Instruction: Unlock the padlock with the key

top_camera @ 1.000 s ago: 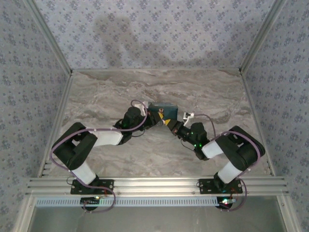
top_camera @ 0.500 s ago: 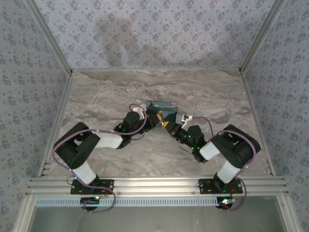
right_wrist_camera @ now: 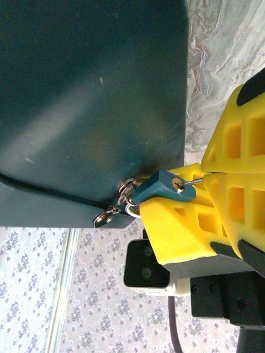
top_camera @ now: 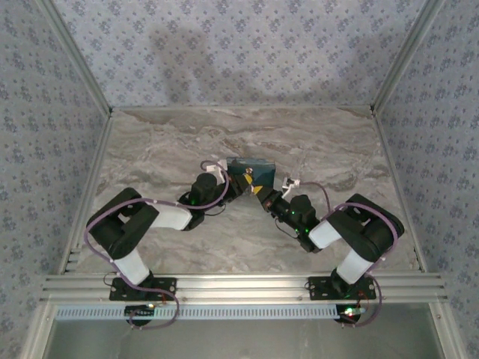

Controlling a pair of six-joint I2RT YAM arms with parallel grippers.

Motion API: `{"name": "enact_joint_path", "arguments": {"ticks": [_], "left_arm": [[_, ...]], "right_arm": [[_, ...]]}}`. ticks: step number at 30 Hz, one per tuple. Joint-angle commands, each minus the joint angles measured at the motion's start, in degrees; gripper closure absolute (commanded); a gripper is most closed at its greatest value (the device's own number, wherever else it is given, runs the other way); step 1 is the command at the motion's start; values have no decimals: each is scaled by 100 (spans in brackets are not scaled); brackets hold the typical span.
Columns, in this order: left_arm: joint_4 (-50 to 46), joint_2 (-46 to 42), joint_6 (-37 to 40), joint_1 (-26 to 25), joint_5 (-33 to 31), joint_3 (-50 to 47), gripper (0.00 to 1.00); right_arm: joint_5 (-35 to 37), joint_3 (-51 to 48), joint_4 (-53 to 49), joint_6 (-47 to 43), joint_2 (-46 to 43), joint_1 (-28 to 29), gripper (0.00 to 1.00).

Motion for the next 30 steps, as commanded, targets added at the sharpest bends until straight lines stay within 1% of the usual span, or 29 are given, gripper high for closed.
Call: {"name": "enact_joint_path", "arguments": {"ticks": [1, 7, 14, 20, 25, 30], "left_arm": [[695, -31, -45, -210, 367, -4, 100], [871, -31, -60, -217, 372, -15, 100], [1233, 61, -160, -231, 412, -40, 100], [1328, 83, -169, -236, 420, -105, 100], [1446, 117, -198, -239, 447, -101, 100], [1456, 136, -181, -239, 445, -83, 100]], "right_arm": [[221, 70, 82, 360, -79, 7, 100], [310, 46, 82, 780, -71, -55, 100], [215, 107, 84, 760, 116, -160, 100], [140, 169, 84, 730, 211, -261, 100], [-75, 349, 82, 807, 391, -373, 100], [-115, 468, 85, 787, 415, -254, 100]]}}
